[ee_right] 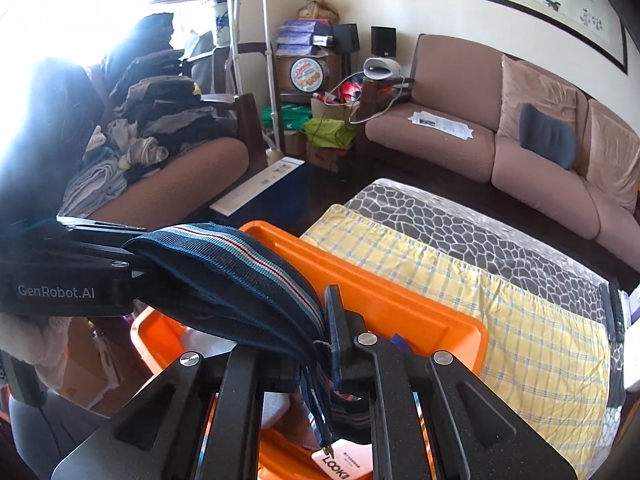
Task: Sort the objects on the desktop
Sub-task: 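Carry the folded strap into the orange basket with both tools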
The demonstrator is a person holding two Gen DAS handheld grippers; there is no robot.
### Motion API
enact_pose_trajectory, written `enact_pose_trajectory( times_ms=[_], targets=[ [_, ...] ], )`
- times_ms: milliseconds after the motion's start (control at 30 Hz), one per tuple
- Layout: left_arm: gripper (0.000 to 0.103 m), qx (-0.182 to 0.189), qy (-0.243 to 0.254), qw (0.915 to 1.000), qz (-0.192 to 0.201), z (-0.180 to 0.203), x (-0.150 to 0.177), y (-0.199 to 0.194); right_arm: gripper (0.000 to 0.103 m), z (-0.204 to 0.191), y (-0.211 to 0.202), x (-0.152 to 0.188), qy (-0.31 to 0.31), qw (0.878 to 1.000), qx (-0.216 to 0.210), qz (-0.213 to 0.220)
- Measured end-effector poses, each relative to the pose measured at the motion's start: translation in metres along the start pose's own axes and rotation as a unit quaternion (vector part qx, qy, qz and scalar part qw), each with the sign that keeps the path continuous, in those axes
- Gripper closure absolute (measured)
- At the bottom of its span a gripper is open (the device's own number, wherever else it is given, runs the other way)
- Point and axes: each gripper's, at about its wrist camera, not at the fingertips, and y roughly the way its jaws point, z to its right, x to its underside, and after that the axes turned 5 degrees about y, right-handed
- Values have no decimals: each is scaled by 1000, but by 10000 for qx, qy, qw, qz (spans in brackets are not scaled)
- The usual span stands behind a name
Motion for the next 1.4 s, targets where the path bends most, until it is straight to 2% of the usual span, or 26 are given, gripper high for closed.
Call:
enact_pose_trajectory(
  times_ms=[200, 367, 567, 800, 1100, 1167, 1333, 1400],
  targets=[
    [86, 71, -108, 9996, -250, -9, 21, 31, 94, 7, 29, 17, -90, 9996, 55, -244],
    [86, 50, 40, 9988, -492, 6, 40, 63, 94, 39, 43, 31, 422, 9983, -164, -368],
    [86, -212, 256, 9973, -649, 25, 45, 90, 93, 68, 56, 42, 839, 9951, -305, -432],
    [86, -421, 223, 9958, -776, 31, 29, 121, 92, 90, 68, 37, 582, 9972, -4, -465],
    [86, -760, 546, 9871, -1296, 44, 30, 156, 90, 108, 90, 35, 189, 9966, 294, -743],
    [86, -888, 676, 9836, -1417, 47, 32, 158, 87, 111, 92, 37, 152, 9961, 259, -829],
    [86, -1135, 1067, 9747, -1605, 53, 44, 156, 53, 111, 89, 38, -233, 9924, 380, -1146],
    [86, -1201, 1201, 9712, -1669, 56, 49, 153, 46, 108, 80, 40, -459, 9912, 360, -1184]
  ],
)
